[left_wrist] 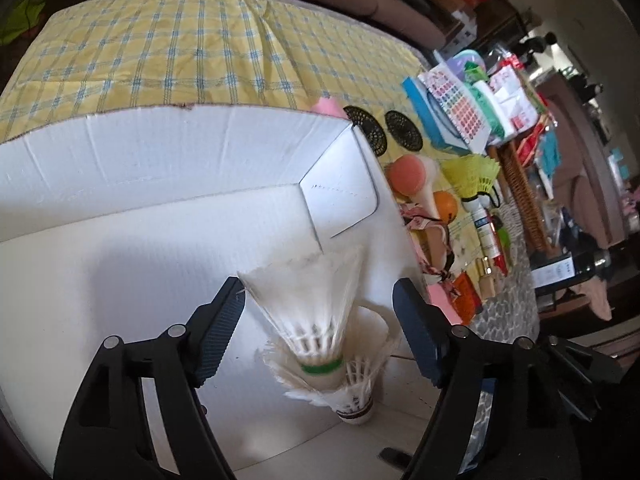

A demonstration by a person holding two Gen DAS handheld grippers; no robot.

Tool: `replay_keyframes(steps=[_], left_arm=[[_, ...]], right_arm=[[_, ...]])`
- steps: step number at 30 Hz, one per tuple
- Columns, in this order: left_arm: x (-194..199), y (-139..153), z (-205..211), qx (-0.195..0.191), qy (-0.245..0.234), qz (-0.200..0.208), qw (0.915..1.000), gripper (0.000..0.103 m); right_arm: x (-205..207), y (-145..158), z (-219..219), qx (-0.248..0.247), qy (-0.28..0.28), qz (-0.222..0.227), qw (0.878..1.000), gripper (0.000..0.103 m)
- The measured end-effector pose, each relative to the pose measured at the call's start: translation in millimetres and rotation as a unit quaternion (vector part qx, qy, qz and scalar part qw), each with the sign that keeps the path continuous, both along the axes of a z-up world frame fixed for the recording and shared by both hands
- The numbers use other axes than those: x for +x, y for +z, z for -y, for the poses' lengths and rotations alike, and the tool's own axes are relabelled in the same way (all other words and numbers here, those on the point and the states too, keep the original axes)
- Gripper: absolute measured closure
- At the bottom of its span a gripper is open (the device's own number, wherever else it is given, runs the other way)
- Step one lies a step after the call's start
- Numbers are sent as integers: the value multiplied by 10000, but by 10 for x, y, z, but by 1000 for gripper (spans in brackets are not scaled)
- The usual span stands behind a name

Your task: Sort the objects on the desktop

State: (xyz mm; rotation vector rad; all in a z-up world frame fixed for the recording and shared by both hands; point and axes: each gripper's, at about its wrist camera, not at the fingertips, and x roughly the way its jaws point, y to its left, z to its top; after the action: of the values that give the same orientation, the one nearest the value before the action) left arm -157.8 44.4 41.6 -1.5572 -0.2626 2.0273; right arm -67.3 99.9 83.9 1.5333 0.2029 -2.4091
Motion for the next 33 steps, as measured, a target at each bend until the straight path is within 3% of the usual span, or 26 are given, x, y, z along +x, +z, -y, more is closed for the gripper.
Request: replay_keyframes(steps=[2,12,14,15,19,24,33], left_arm=[[12,71,28,64,-1,-34,10000,29],[146,485,353,51,128,-355,9993,27],[231,567,370,-59,101,-522,9986,6],[295,614,362,-119,77,-644,9978,4],[490,711,357,-304,23,-868,9958,4],[704,766,282,-278,-89,-868,9958,4],[995,935,-240,-342,-564,-1177,9909,3]], right_arm=[[19,44,-64,93,-82,-129,9998,51],[129,247,-439,-472,-462,-394,9970,51],[176,261,-465,-529,-487,-388,9967,51],[202,258,-488,-566,-517,-384,9963,51],[282,232,-616,-751,-632,-348,9946,51],[403,209,-795,-833,-814,-392,9924,42],[625,191,-1496,-798,-1403,-486,9857,41]])
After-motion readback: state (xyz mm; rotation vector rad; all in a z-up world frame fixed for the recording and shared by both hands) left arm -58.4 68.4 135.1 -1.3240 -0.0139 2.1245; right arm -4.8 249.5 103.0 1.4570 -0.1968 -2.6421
